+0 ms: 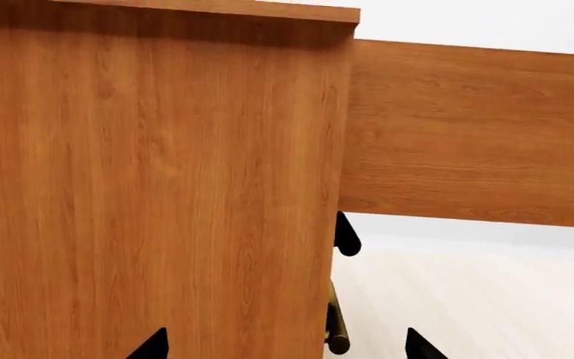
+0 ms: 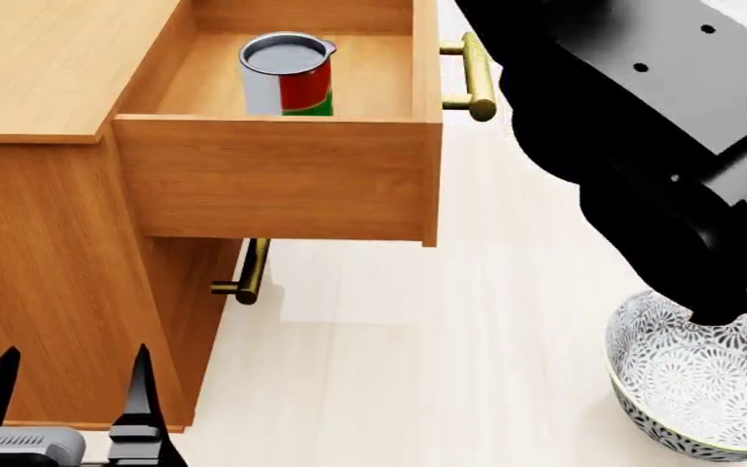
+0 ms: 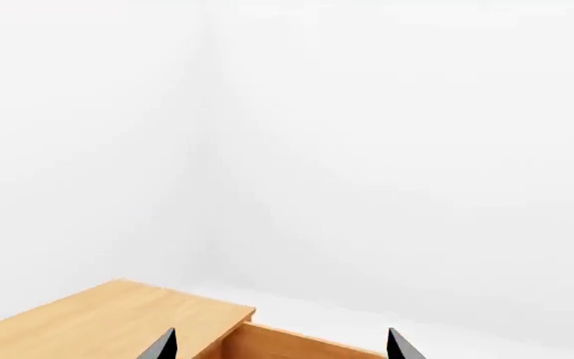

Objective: Put the ketchup in the top drawer of the cabinet.

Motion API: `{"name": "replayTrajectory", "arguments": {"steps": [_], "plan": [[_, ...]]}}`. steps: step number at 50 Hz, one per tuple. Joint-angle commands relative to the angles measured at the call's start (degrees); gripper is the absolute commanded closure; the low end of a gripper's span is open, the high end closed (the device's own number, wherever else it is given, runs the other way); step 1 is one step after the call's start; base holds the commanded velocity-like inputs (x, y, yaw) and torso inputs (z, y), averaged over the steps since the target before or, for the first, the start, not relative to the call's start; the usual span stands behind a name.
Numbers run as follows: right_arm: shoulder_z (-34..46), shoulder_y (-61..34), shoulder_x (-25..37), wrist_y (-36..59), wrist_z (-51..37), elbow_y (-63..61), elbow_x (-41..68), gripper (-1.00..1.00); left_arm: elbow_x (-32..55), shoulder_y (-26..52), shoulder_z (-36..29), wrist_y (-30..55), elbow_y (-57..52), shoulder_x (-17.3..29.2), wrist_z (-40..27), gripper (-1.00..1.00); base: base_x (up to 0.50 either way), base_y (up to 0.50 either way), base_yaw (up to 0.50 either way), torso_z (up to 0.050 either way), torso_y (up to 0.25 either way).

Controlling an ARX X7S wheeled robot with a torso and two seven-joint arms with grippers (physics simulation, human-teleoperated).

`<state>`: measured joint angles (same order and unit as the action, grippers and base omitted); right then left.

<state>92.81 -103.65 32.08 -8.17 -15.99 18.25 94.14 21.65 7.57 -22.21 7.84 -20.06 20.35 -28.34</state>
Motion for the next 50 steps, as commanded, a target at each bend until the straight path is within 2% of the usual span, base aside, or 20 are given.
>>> {"name": "replayTrajectory", "arguments": {"steps": [1, 9, 18, 50], "plan": [[0.38, 3.72, 13.11, -6.75, -12.48, -20.99, -6.46, -1.00, 0.18, 0.02, 0.04, -0.01, -0.32, 0.24, -0.19, -1.00, 0.00, 0.00, 0.00, 0.000, 0.000], [-0.08, 6.15, 16.84, -9.71, -14.99, -25.26, -7.60, -1.00, 0.14, 0.07, -0.11, 0.27, -0.59, 0.35, -0.45, -1.00, 0.00, 0.00, 0.00, 0.000, 0.000], [1.92, 7.32, 20.78, -10.53, -25.36, -33.07, -18.73, -1.00, 0.10, 0.42, -0.28, 0.83, -1.32, 0.53, -0.80, -1.00, 0.00, 0.00, 0.00, 0.000, 0.000], [3.52, 14.86, 23.82, -15.01, -33.17, -39.97, -29.19, -1.00, -0.61, 0.07, -1.00, 1.70, -7.69, 2.21, -1.92, -1.00, 0.00, 0.00, 0.00, 0.000, 0.000]]}}
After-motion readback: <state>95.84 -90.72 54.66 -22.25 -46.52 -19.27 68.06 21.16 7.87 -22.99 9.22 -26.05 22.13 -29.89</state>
